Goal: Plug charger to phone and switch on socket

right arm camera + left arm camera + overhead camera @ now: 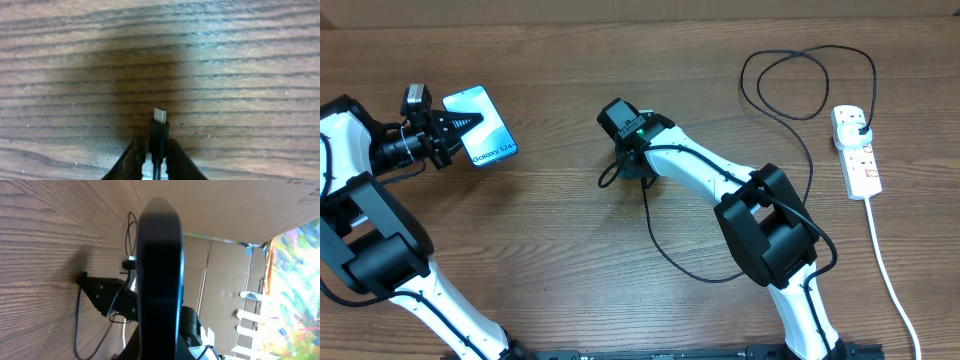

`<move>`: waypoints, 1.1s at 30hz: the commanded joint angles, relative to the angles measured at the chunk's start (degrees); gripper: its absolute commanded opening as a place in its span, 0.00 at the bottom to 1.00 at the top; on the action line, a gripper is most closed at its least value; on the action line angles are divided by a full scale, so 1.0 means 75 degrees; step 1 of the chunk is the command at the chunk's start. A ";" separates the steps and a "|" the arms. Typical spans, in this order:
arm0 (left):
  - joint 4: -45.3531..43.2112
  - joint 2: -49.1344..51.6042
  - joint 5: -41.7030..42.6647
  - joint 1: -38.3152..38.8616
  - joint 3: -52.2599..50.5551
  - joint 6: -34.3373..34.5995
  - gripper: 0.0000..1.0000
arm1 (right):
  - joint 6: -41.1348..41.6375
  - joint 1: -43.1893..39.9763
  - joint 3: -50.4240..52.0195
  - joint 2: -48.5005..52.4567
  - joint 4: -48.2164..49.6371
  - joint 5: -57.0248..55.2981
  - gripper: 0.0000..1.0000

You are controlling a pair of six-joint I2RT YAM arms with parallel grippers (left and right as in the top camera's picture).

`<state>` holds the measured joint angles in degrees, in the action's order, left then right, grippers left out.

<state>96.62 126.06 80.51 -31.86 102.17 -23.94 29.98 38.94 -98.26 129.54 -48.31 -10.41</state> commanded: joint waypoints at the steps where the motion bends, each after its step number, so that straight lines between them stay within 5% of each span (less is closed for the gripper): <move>1: 0.0035 -0.0268 0.0207 0.0067 0.0204 0.0114 0.04 | 0.0035 -0.0114 0.0006 0.0178 0.0029 0.0114 0.22; 5: 0.0032 -0.0268 0.0189 0.0064 0.0207 0.0105 0.04 | 0.0032 -0.0245 0.0006 0.0178 0.0029 0.0152 0.04; 11: 0.0035 -0.0268 0.0187 0.0067 0.0207 -0.0146 0.04 | -0.0227 -0.0638 -0.0012 0.0029 -0.0085 0.1288 0.04; 22: 0.0035 -0.0268 0.0679 0.0277 0.0207 -0.0854 0.04 | -0.5931 -0.2055 -0.0009 -0.1230 -0.1288 0.9635 0.04; 27: 0.0032 -0.0268 0.1349 0.0761 0.0207 -0.1151 0.04 | -0.7796 -0.2203 -0.0009 -0.1268 -0.2699 1.0757 0.04; 33: 0.0032 -0.0268 0.1349 0.1530 0.0207 -0.1288 0.04 | -0.7866 -0.2092 -0.0009 -0.1268 -0.2809 1.1348 0.04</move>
<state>96.64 126.06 86.63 -22.85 102.17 -30.68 -24.47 22.63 -98.15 121.01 -69.69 67.53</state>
